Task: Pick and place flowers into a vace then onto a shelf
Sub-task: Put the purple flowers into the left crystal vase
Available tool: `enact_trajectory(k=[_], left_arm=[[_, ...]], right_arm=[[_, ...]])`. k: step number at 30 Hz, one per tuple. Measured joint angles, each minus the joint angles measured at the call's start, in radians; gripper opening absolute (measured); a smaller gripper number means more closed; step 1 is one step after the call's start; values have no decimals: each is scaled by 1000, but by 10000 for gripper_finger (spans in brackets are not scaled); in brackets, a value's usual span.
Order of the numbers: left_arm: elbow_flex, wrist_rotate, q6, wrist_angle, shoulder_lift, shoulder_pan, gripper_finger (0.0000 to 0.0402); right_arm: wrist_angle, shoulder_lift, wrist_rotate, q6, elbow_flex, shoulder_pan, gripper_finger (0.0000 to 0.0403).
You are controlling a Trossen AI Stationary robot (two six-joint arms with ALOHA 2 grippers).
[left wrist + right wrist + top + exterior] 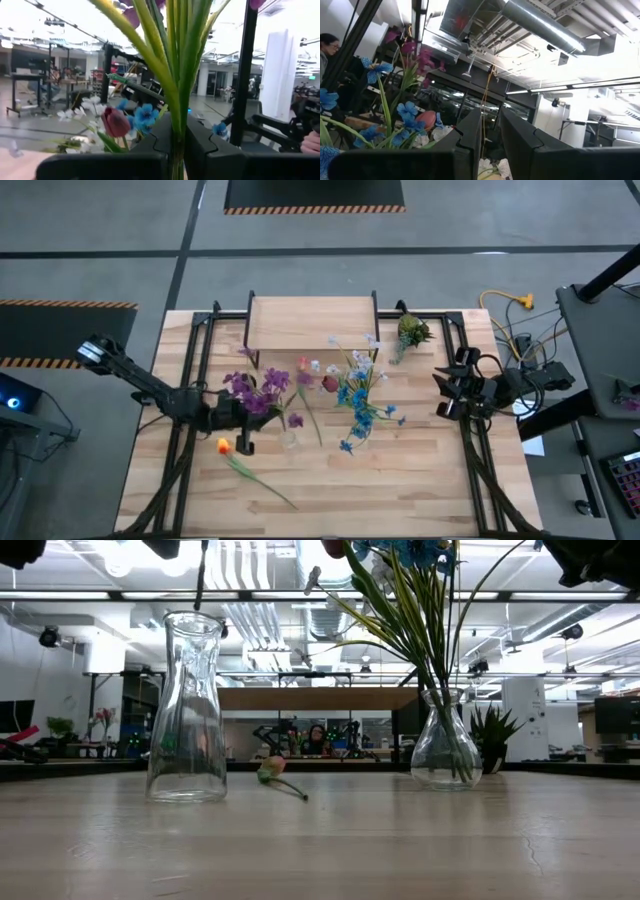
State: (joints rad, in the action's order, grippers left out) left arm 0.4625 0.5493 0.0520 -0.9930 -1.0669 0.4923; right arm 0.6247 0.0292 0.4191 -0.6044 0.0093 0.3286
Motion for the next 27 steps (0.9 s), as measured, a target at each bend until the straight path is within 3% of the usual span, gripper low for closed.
enact_trajectory(k=[27], left_arm=[[-91, -63, -4, -9, -205, 13, 6]], right_arm=[[-7, 0, 2, -1, 0, 0, 63]])
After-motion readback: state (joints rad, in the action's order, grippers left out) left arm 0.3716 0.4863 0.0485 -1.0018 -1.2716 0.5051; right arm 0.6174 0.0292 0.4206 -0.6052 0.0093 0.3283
